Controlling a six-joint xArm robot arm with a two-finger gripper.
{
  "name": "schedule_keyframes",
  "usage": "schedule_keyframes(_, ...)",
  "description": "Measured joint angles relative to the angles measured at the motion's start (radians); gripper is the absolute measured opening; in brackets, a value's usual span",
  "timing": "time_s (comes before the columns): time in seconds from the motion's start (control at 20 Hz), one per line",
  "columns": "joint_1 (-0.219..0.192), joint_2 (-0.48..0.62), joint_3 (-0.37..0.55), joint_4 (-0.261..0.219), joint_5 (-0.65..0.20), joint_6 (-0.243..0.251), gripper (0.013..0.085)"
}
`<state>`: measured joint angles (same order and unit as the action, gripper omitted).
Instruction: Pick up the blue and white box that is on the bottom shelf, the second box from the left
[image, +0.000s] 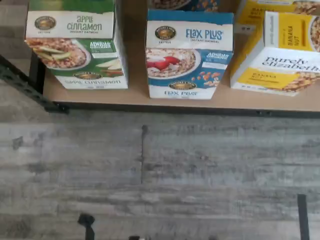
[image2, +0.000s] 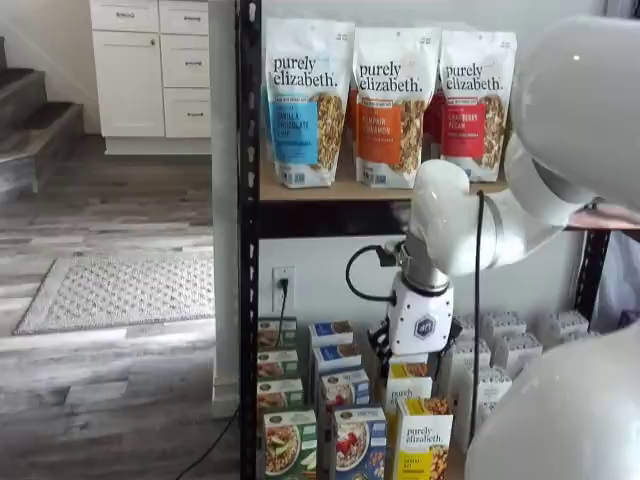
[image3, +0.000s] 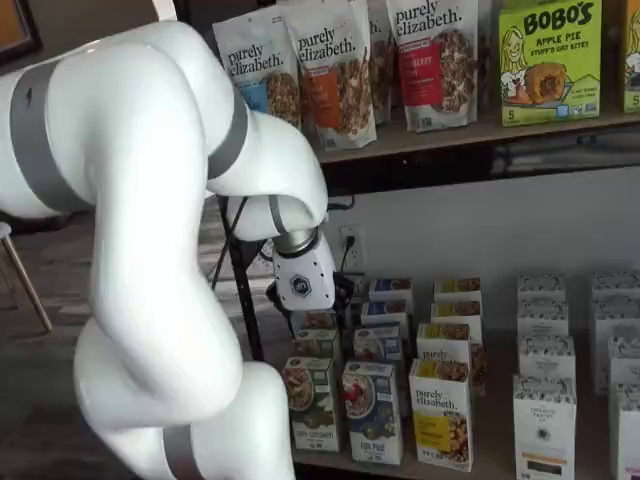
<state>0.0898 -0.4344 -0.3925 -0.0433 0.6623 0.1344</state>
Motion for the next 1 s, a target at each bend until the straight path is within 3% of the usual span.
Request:
schedule_keyframes(0.4, 0.001, 0.16, -0.05, 0.013, -0.109, -0.009, 0.085)
schedule_keyframes(1.0, 0.006, 0.415, -0.175, -0.015, -0.229, 0.021, 0.085)
